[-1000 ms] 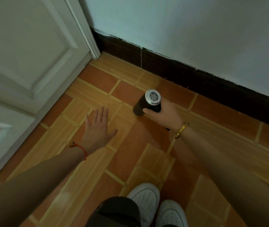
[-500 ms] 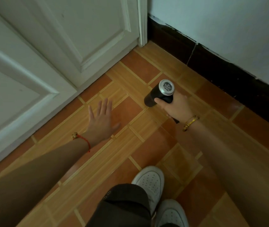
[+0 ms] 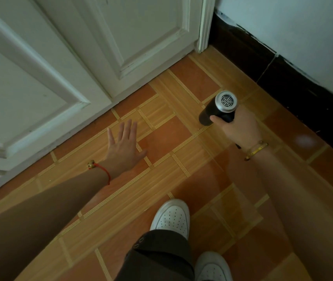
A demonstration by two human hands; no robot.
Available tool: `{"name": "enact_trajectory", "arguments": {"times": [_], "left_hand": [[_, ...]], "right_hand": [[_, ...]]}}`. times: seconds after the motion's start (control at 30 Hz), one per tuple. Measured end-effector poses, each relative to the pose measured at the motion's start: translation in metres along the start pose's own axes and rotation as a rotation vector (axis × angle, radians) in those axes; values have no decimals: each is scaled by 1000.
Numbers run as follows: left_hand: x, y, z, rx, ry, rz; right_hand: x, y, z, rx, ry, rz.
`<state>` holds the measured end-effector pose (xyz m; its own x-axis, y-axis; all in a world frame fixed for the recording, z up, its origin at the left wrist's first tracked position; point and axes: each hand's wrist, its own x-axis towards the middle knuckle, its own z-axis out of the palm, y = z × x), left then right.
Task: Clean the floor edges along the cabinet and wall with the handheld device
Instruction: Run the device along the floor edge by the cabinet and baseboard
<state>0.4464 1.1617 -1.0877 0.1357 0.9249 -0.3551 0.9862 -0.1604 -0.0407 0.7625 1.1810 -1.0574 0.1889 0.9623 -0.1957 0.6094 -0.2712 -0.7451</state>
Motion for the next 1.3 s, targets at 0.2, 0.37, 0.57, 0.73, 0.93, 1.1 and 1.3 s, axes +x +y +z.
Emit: {"name": "enact_trajectory", "arguments": {"times": [0.2, 0.37, 0.57, 0.73, 0.93, 1.1, 1.3], "left_hand": [[8, 9, 5, -23, 8, 30], [13, 19, 1, -21, 9, 59], [19, 28, -2, -17, 12, 72], [19, 34, -3, -7, 14, 90], [11, 33, -2, 30, 13, 118], [2, 19, 2, 57, -23, 101], [-13, -8, 10, 86, -62, 53]], "right_hand": [[4, -2, -11, -84, -245, 21], [5, 2, -9, -113, -33, -7], [0, 1, -18, -108, -137, -51], [-4, 1, -10, -81, -189, -68], [-2, -3, 1, -179, -82, -93], [-6, -17, 22, -116, -238, -212], [-2, -39, 59, -135, -326, -303]]}}
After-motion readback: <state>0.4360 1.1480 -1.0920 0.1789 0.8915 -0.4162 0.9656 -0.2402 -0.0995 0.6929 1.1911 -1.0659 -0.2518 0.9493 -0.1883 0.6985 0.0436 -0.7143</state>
